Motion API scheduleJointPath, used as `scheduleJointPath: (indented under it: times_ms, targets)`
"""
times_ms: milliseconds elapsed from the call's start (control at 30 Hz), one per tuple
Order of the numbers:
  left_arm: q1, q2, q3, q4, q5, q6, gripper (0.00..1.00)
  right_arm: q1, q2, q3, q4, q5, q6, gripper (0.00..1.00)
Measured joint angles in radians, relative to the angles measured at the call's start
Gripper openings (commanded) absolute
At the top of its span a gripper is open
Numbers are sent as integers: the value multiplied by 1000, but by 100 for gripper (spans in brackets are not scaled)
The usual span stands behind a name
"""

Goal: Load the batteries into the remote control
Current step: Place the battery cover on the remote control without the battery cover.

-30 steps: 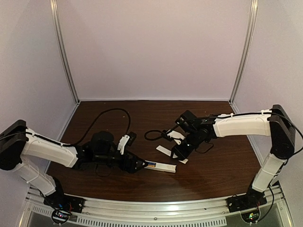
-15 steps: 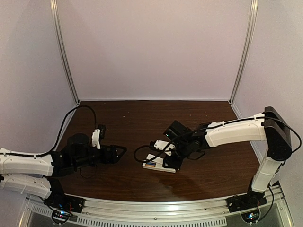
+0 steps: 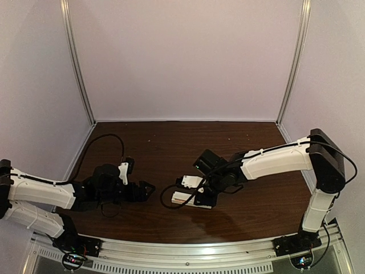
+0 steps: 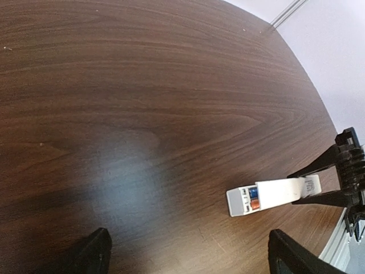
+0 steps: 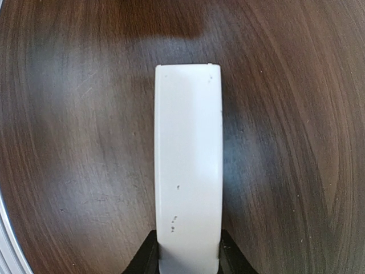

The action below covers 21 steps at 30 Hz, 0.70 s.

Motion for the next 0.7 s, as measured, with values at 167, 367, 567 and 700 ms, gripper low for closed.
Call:
scheduleJointPath:
  times_ms: [167,367,567,700]
  targets:
    - [5,-11,1,4,3,-5,97,0,25,14,8,-10,-26,24]
    - [6,-11,1,12,18,-8,97,0,34,25,7,-30,-37,25]
    - [6,-10,1,14,26,-11,97,0,43,34,7,-51,-40,26]
    - [6,-10,1,14,30,-11,98,0,44,53,-2,-60,-40,27]
